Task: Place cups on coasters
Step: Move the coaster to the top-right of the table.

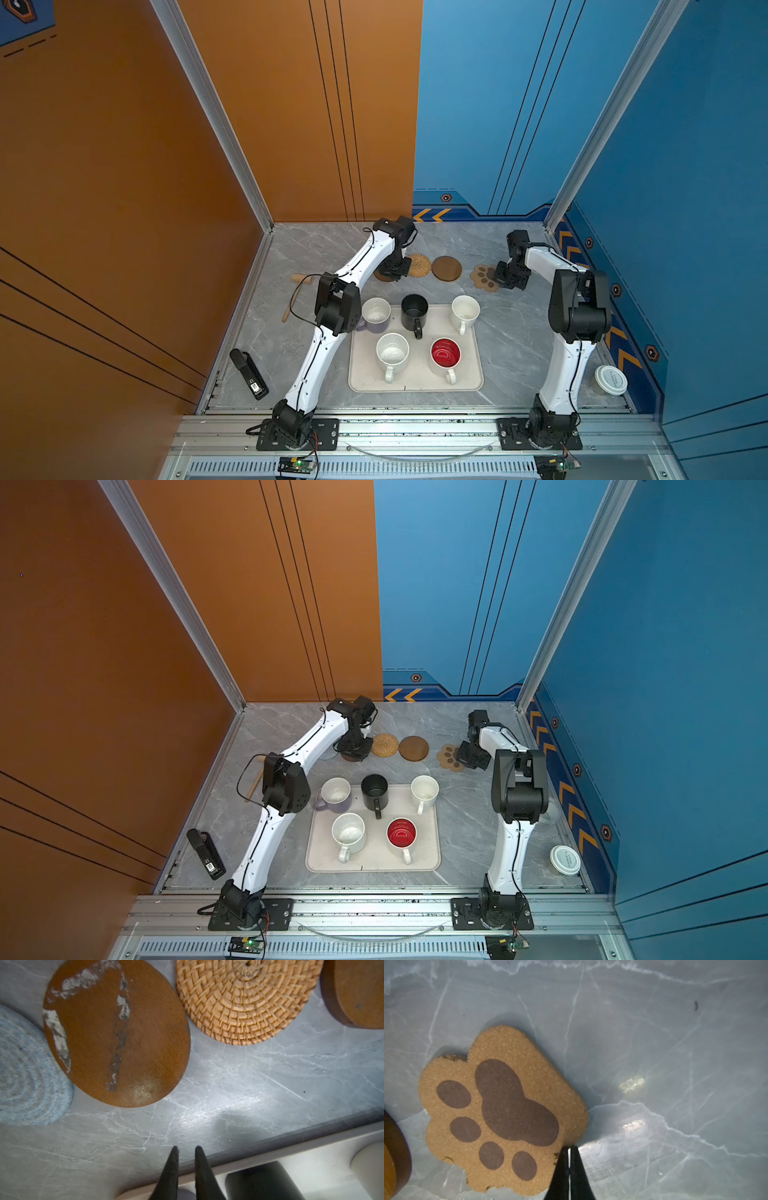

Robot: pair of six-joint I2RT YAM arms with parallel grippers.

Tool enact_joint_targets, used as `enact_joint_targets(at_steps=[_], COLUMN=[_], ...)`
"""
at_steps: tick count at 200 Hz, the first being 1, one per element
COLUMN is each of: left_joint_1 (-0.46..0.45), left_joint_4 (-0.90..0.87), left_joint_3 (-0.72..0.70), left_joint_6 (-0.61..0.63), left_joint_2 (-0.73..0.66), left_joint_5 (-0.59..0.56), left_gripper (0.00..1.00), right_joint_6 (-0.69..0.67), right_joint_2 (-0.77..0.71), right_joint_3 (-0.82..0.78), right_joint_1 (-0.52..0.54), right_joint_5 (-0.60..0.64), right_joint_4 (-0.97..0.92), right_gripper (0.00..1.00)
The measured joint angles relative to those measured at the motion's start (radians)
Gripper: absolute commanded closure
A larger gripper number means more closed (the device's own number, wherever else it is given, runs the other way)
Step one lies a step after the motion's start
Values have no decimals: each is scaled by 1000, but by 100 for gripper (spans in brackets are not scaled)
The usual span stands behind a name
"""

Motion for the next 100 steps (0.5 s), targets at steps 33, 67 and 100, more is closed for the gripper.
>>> enact_joint_targets(at_steps=[33, 67, 100], left_joint_1=[0, 0, 0], left_joint_4=[0, 0, 0], left_joint_3=[-2, -6, -7], left_joint_6=[0, -1, -1], left_joint_2=[0, -2, -3], left_joint_5=[-5, -8, -13], left_gripper=[82, 82, 82], right_joint_6=[4, 4, 13], right_joint_2=[28, 58, 87], right_joint_3=[41, 85, 127], right_joint_1=[0, 0, 0], right_joint_5=[-2, -5, -13], right_joint_4=[-3, -7, 0], right_gripper=[100, 100, 100])
